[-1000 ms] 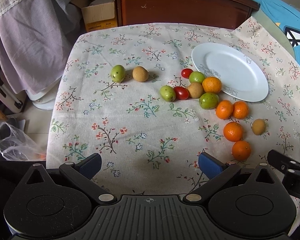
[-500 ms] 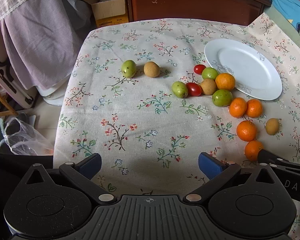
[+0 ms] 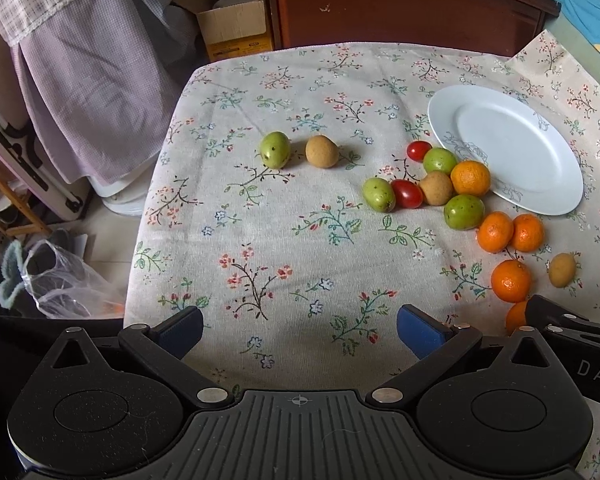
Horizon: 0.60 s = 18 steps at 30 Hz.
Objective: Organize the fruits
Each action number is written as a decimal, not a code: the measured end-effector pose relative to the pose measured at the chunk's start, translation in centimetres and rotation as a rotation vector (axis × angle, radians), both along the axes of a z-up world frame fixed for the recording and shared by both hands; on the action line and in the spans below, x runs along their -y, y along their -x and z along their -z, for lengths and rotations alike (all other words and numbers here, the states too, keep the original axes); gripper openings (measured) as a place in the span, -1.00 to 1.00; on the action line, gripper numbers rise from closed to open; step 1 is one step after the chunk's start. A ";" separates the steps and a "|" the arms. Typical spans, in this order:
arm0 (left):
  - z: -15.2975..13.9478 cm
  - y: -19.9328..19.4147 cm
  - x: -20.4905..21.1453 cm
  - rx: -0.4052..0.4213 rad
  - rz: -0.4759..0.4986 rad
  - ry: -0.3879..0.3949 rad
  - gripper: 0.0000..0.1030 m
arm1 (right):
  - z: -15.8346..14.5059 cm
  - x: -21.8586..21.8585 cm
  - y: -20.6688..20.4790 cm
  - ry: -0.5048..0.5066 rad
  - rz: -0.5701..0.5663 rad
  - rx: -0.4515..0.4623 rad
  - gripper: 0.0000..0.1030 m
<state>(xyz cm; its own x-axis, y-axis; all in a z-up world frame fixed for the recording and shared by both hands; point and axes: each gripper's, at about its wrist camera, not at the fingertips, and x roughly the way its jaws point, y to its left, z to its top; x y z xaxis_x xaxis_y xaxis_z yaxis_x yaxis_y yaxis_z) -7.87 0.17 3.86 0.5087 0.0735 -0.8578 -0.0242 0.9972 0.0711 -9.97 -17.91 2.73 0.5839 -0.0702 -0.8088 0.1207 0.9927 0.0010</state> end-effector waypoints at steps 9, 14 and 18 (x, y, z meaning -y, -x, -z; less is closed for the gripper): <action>0.6 -0.2 0.3 -0.021 0.006 -0.036 1.00 | 0.1 -0.7 -0.3 0.022 -0.025 -0.003 0.98; 0.7 -0.1 0.3 -0.022 0.007 -0.030 1.00 | 0.1 -0.6 -0.2 0.025 -0.028 0.001 0.98; 0.7 0.0 0.3 -0.024 0.007 -0.032 1.00 | 0.2 -0.6 -0.1 0.019 -0.029 -0.002 0.98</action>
